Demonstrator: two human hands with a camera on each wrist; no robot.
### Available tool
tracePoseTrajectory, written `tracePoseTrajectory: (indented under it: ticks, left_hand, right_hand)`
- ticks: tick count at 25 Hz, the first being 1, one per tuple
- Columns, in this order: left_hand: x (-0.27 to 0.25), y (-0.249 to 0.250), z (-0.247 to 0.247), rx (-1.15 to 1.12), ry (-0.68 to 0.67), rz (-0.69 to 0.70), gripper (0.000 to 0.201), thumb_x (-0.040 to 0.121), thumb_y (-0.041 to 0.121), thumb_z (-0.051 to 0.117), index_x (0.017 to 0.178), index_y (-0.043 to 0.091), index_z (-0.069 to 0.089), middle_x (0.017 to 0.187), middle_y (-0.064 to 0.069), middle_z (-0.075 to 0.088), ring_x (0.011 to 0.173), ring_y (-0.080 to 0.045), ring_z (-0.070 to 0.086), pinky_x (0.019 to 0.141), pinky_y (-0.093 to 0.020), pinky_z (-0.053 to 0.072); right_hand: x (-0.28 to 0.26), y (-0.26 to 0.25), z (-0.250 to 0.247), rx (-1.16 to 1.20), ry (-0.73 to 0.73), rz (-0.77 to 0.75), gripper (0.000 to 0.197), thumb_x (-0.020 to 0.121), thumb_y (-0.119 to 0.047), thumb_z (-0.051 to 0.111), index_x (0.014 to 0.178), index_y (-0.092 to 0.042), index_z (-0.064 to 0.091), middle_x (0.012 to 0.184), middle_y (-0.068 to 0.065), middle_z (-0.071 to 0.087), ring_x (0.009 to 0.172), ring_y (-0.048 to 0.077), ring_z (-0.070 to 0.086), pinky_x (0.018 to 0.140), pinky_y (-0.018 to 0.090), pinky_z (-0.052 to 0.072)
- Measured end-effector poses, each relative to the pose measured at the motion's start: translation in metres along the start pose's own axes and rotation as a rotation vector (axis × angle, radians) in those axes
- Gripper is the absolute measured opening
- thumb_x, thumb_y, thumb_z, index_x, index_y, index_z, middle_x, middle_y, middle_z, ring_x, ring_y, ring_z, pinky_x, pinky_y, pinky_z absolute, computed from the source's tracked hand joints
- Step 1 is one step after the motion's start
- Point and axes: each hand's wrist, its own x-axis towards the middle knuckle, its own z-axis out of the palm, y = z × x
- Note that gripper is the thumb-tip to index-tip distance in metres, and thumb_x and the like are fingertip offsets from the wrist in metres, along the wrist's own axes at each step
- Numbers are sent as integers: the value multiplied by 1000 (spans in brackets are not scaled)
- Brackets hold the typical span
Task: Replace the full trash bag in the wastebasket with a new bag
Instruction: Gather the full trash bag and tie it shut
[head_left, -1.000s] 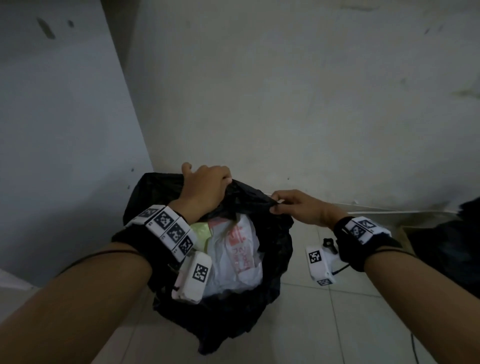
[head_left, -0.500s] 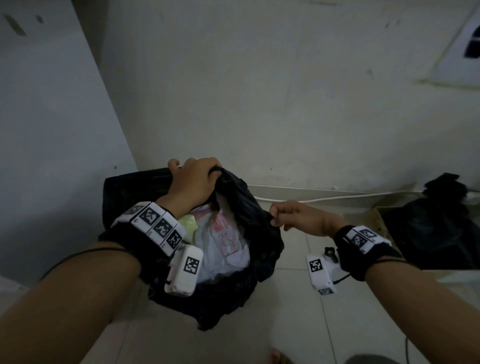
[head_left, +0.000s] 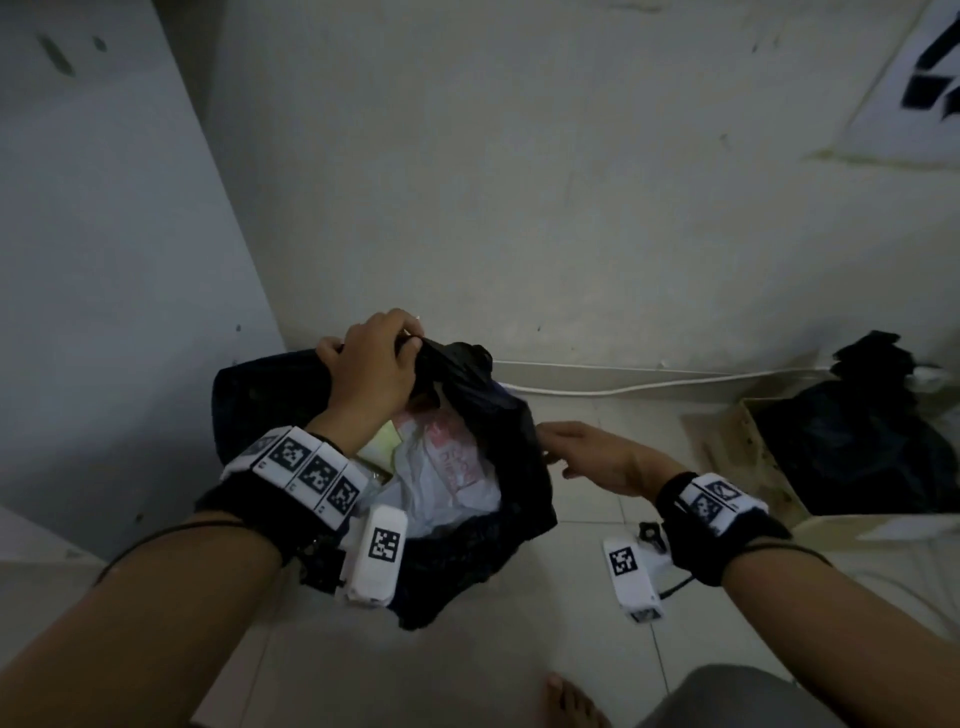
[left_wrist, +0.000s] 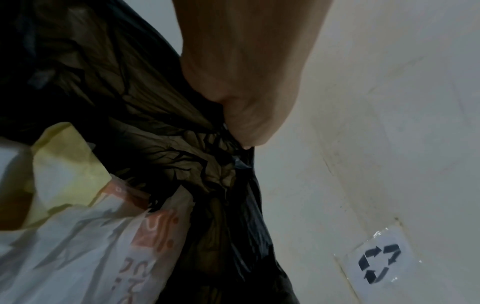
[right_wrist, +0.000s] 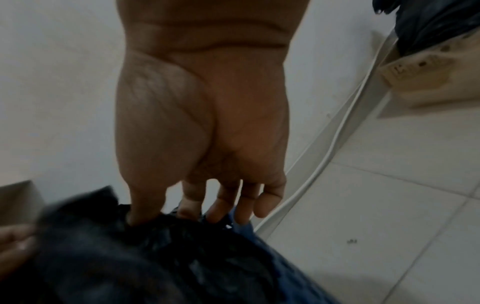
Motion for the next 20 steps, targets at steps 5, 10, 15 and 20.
tracePoseTrajectory:
  ticks: [5, 10, 15, 20]
  left_hand:
    - [-43, 25, 4, 3, 11, 148, 37, 82, 45, 62, 115, 30, 56, 123, 3, 49, 118, -21, 41, 92, -38, 26]
    - [-82, 47, 14, -516, -355, 49, 35, 84, 47, 67, 107, 25, 54, 97, 7, 60, 91, -9, 59, 80, -24, 49]
    - [-67, 46, 6, -678, -265, -101, 6, 94, 13, 59, 90, 17, 57, 74, -1, 64, 57, 4, 58, 59, -21, 45]
    - [-103, 36, -13, -729, -440, -136, 45, 80, 35, 76, 115, 20, 50, 106, 7, 61, 92, -3, 60, 78, -18, 49]
  right_hand:
    - [-6, -45, 7, 315, 214, -146, 26, 98, -26, 53, 73, -20, 49, 69, -2, 58, 60, 6, 56, 58, 23, 48]
    - [-8, -100, -10, 731, 224, -209, 13, 96, -25, 57, 89, -14, 56, 76, 2, 58, 69, 13, 54, 60, 21, 51]
    - [-22, -95, 13, 339, 194, -60, 17, 89, -28, 67, 100, -18, 57, 89, 1, 62, 81, 15, 58, 69, 27, 49]
    - [-34, -93, 17, 544, 289, -47, 24, 97, -20, 55, 74, -19, 49, 69, 2, 57, 58, 13, 54, 54, 24, 50]
